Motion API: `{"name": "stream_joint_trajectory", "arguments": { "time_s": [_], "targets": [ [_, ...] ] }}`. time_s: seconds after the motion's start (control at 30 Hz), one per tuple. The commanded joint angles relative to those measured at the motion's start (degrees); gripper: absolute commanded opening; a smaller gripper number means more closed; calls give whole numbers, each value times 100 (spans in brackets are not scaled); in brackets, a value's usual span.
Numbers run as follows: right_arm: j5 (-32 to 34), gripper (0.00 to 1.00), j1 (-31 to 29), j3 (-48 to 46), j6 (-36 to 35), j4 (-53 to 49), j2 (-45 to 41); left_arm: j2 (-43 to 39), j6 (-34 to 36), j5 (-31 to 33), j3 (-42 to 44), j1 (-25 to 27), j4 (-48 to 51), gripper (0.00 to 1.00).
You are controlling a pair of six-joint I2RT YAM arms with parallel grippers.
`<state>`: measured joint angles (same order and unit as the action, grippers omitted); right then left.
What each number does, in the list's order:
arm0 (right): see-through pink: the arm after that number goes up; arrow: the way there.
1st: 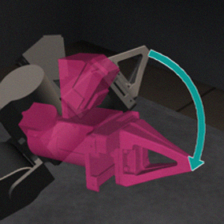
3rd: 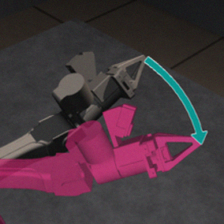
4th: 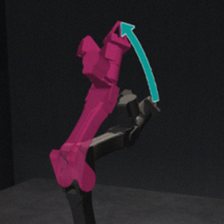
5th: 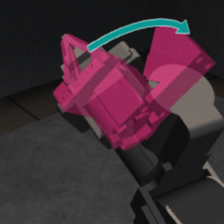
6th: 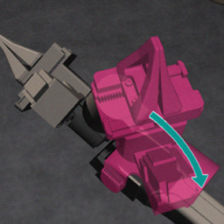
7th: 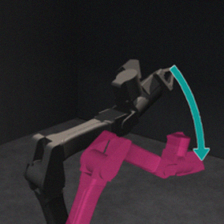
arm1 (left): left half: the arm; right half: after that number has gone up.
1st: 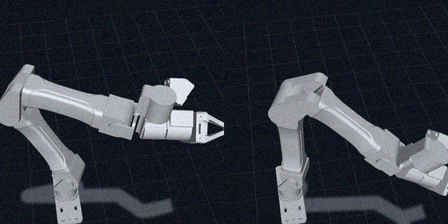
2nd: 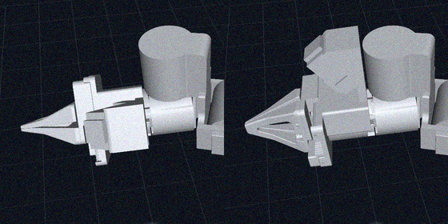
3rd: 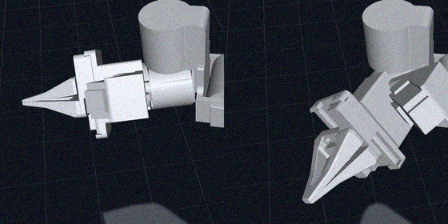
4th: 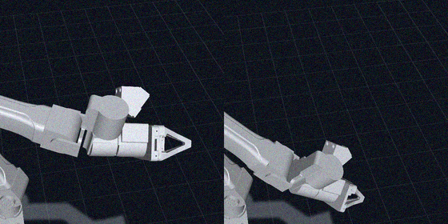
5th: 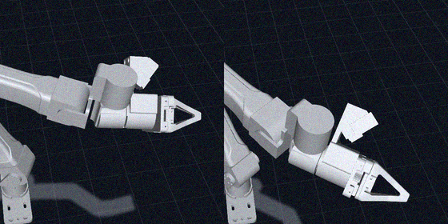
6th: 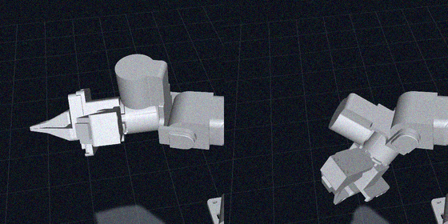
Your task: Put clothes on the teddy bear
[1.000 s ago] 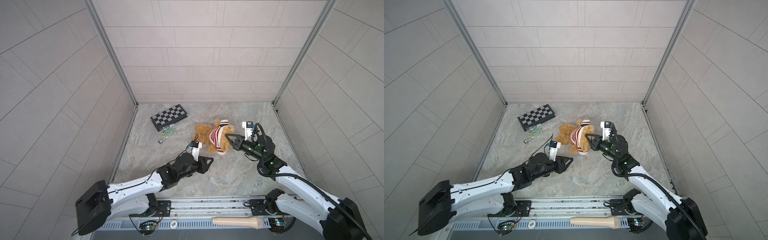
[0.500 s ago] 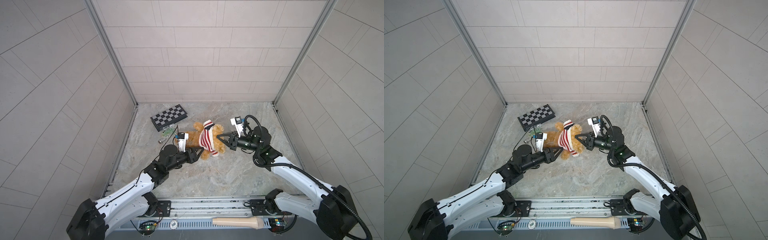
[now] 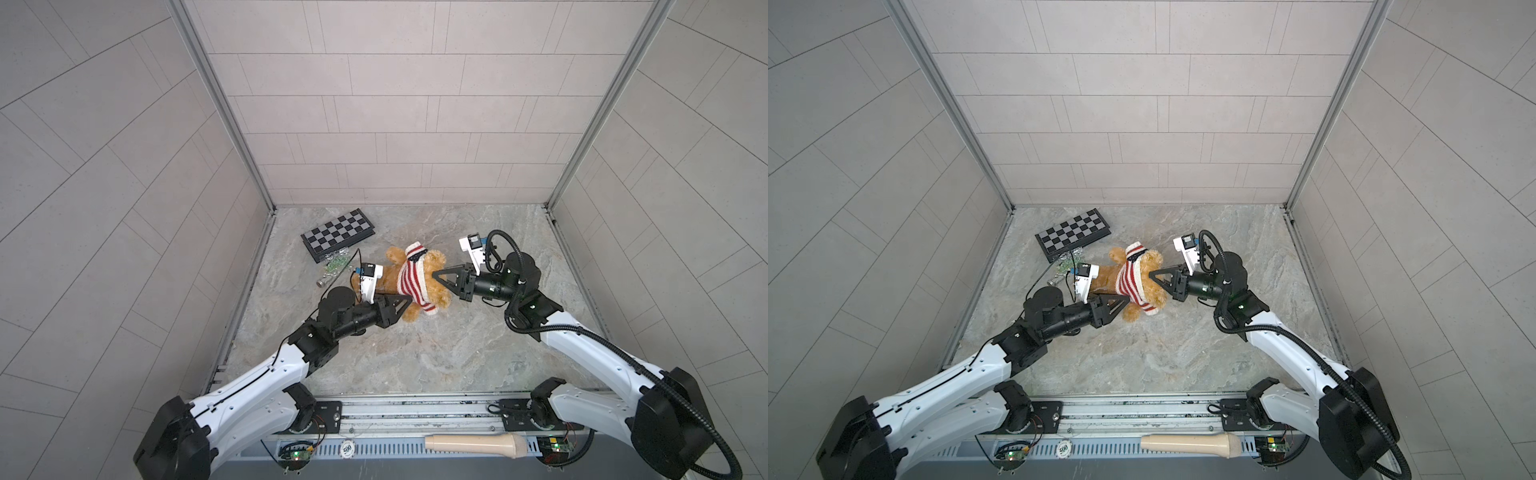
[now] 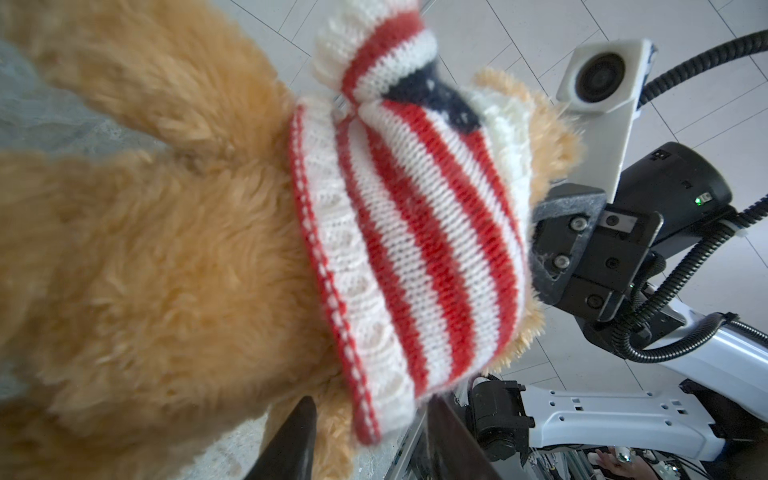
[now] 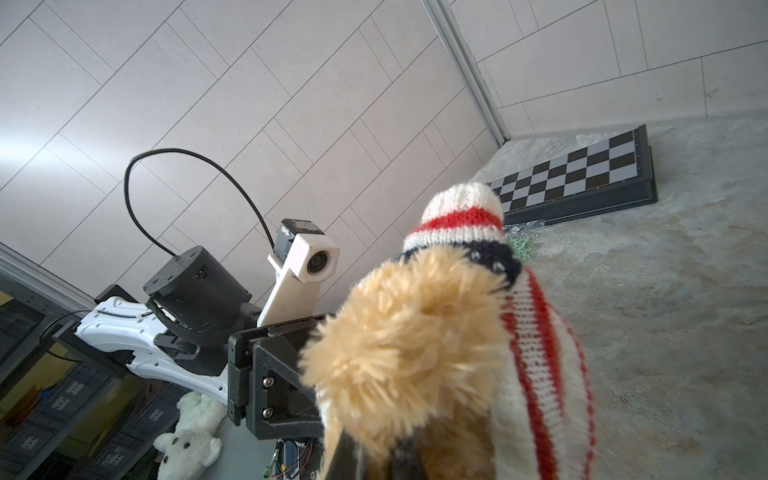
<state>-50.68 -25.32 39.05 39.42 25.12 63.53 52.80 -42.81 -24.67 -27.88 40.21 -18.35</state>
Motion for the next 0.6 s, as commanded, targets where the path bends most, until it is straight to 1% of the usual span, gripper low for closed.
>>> {"name": "stream_joint_trajectory", "arguments": {
  "time_s": [0.0,0.13,0.27,0.37,0.47,0.57],
  "targets": [
    [-127,0,-4,123,-64,336,-152,22,172,-117,-220,7,-143,41],
    [-109,0,1,138,-108,239,-145,82,184,-135,-294,31,-126,21],
    [-57,0,-6,162,-126,168,-156,50,180,-51,-262,31,7,9],
    [-66,0,-5,241,-186,26,-217,3,177,224,-244,-5,371,0],
    [-131,0,1,308,-321,-137,-356,3,33,535,-109,-240,738,0],
    [-213,0,4,358,-601,-468,-532,-69,-269,615,212,-539,586,0]
  ]
}}
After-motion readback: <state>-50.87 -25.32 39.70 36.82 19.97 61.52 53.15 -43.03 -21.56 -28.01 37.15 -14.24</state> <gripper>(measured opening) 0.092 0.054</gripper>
